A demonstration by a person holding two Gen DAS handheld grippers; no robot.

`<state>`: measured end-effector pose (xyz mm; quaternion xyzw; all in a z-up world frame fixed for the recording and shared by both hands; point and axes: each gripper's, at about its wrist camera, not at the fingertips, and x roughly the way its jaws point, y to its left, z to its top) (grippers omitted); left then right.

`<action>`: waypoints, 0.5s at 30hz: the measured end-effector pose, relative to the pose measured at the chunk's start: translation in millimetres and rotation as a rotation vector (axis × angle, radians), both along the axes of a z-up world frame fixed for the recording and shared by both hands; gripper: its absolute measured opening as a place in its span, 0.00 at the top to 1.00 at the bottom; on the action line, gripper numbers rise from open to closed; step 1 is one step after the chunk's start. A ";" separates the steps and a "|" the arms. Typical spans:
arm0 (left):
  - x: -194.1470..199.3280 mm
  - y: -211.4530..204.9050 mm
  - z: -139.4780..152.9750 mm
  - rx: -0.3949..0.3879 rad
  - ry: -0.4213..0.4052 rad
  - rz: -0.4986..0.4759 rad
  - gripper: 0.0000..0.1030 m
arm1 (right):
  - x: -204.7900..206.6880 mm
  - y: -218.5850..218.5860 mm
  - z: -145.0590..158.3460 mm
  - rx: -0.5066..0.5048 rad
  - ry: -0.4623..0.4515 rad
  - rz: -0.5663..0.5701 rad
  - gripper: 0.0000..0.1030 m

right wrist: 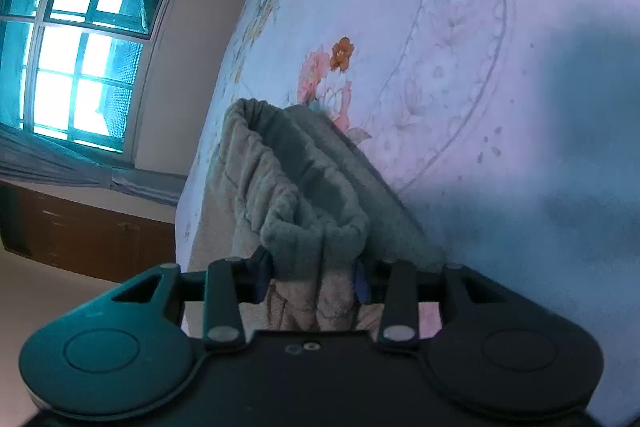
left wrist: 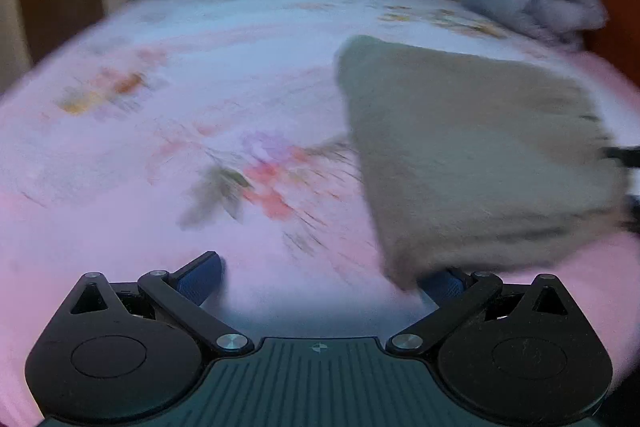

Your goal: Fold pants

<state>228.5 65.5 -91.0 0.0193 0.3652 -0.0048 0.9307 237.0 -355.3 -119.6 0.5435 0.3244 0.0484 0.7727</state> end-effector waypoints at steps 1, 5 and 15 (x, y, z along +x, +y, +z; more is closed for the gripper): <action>-0.1 1.3 0.4 0.004 -0.016 0.027 0.00 | 0.0 -0.4 1.0 0.000 0.001 0.004 0.70; -14.8 18.1 -5.0 -0.091 -0.029 0.089 0.00 | -1.5 0.8 11.0 -0.064 -0.026 0.015 0.74; -21.7 37.6 -1.4 -0.151 0.010 0.054 0.00 | -4.9 -18.7 3.1 0.026 -0.010 0.042 0.65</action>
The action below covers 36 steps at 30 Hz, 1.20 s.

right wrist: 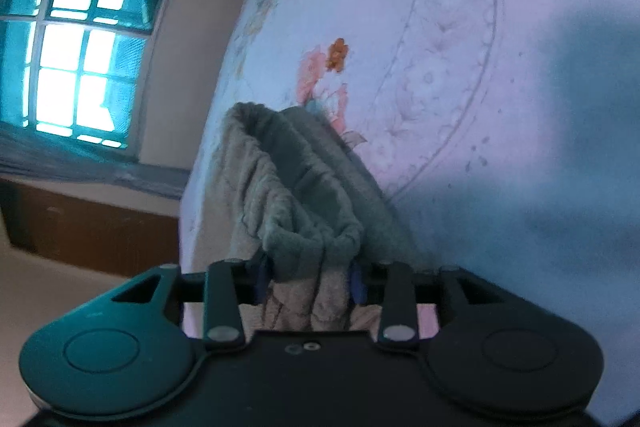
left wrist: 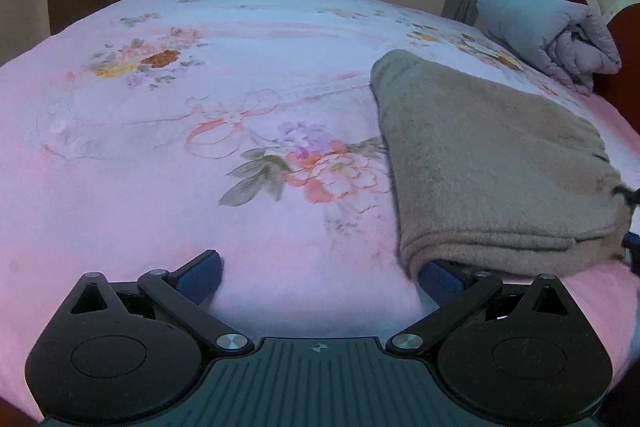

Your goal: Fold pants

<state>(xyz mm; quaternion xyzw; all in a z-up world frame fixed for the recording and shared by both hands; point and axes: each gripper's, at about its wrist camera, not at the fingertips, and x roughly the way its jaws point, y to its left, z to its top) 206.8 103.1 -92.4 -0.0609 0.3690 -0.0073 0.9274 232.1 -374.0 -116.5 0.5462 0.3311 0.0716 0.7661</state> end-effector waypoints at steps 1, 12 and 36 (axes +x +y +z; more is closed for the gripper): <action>-4.4 4.0 2.2 0.010 0.004 0.006 0.00 | -5.4 -5.1 6.2 -0.013 -0.023 0.012 0.58; -5.4 18.3 25.5 0.020 -0.058 0.067 0.00 | -28.8 -43.6 42.7 -0.230 -0.133 -0.007 0.25; 124.3 -13.8 -14.1 -0.501 0.088 -0.166 0.00 | 60.1 -20.9 9.8 -0.147 -0.081 0.331 0.14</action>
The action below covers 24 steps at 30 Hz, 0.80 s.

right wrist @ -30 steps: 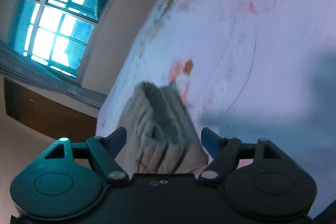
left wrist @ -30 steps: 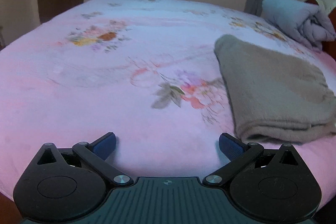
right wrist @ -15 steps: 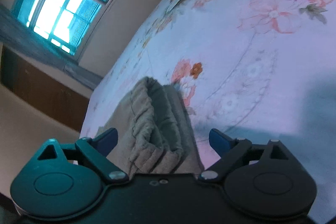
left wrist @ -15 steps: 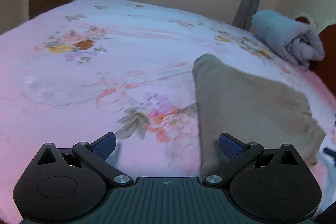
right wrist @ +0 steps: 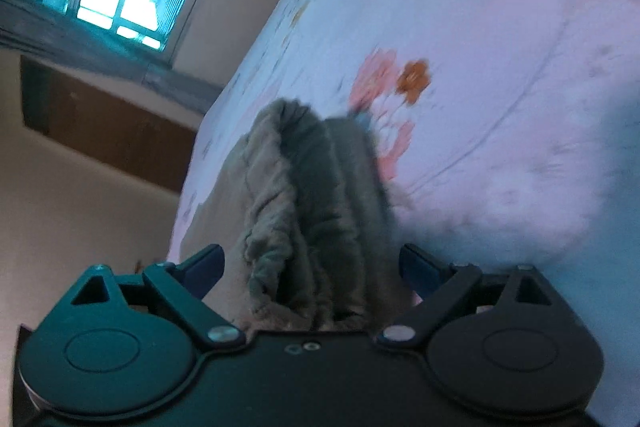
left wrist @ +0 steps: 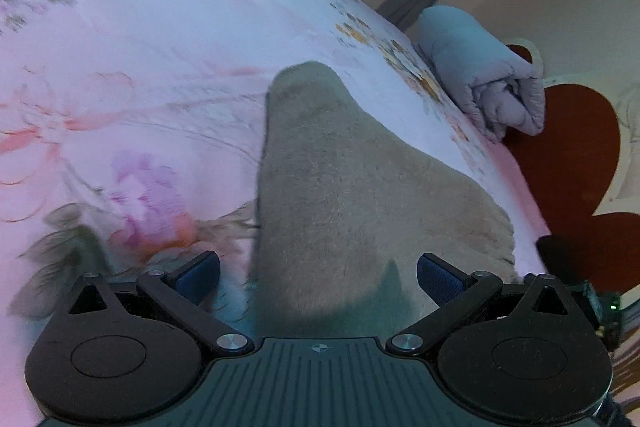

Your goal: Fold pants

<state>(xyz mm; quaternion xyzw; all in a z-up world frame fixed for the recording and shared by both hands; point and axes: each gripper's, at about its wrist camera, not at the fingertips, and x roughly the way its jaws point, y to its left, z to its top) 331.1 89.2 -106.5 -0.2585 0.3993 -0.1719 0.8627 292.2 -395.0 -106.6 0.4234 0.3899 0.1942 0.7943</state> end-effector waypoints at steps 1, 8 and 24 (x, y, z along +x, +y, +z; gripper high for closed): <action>3.6 -1.0 -2.5 -0.011 0.006 -0.006 0.00 | 4.4 2.1 -0.8 0.003 0.005 0.025 0.13; 42.9 9.8 -20.1 -0.185 0.078 -0.071 0.00 | 23.2 0.1 -3.0 0.056 0.013 0.116 0.13; 63.6 -33.5 -7.0 0.029 0.008 -0.155 0.51 | 22.1 7.3 11.7 -0.038 0.031 0.183 0.50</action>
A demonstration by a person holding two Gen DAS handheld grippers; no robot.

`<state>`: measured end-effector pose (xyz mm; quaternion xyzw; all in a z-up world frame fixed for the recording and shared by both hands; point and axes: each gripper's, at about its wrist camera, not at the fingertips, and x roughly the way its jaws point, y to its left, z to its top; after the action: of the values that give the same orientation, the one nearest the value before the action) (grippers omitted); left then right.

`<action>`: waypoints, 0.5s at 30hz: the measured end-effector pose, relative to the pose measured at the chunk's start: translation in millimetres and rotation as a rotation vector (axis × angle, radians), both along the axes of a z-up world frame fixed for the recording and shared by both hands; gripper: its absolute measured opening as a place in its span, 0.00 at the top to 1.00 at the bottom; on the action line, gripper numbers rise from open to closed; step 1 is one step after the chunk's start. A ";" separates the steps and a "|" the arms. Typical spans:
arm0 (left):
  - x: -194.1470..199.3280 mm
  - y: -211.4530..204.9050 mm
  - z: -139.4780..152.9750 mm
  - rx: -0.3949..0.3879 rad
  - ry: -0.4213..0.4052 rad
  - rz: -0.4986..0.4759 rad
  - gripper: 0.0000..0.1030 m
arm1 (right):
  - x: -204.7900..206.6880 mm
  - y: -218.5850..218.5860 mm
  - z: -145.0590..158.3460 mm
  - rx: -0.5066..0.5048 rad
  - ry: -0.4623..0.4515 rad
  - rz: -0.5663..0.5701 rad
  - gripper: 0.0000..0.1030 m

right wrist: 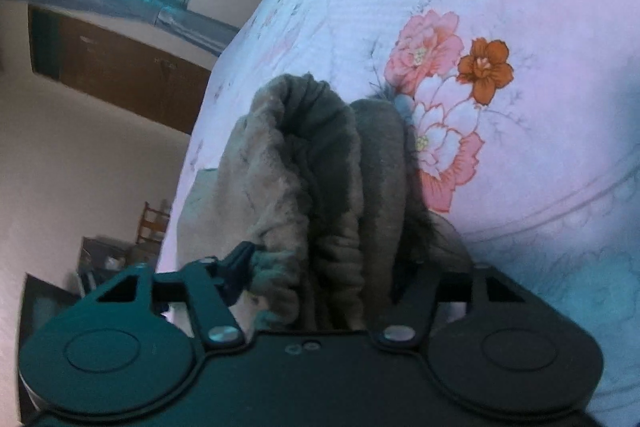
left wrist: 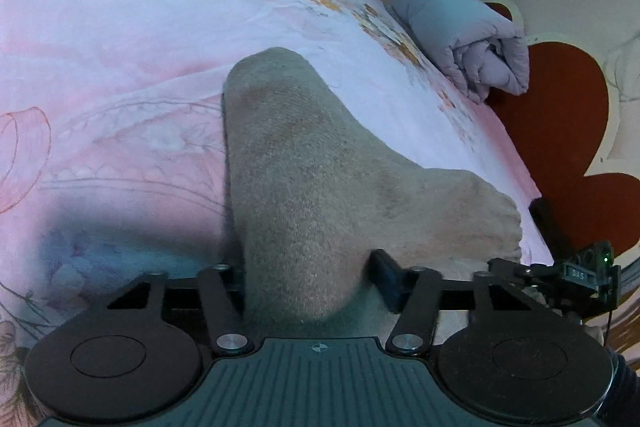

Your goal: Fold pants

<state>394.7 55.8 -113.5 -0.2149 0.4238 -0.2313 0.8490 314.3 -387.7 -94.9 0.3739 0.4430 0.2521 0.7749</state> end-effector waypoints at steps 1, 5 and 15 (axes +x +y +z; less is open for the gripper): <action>-0.6 -0.5 2.4 -0.002 -0.007 0.001 0.56 | -2.7 0.6 2.0 -0.004 -0.009 -0.002 0.53; -10.7 5.7 11.5 -0.018 -0.057 0.003 0.70 | -16.4 3.6 18.0 -0.021 -0.059 -0.001 0.61; -40.9 35.9 61.2 -0.102 -0.167 -0.013 0.76 | -30.7 28.2 102.6 -0.051 -0.210 0.105 0.63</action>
<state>353.9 91.7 -52.3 -0.2353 0.3407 -0.2751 0.8677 283.6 -359.5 7.7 0.3021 0.3847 0.3186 0.8119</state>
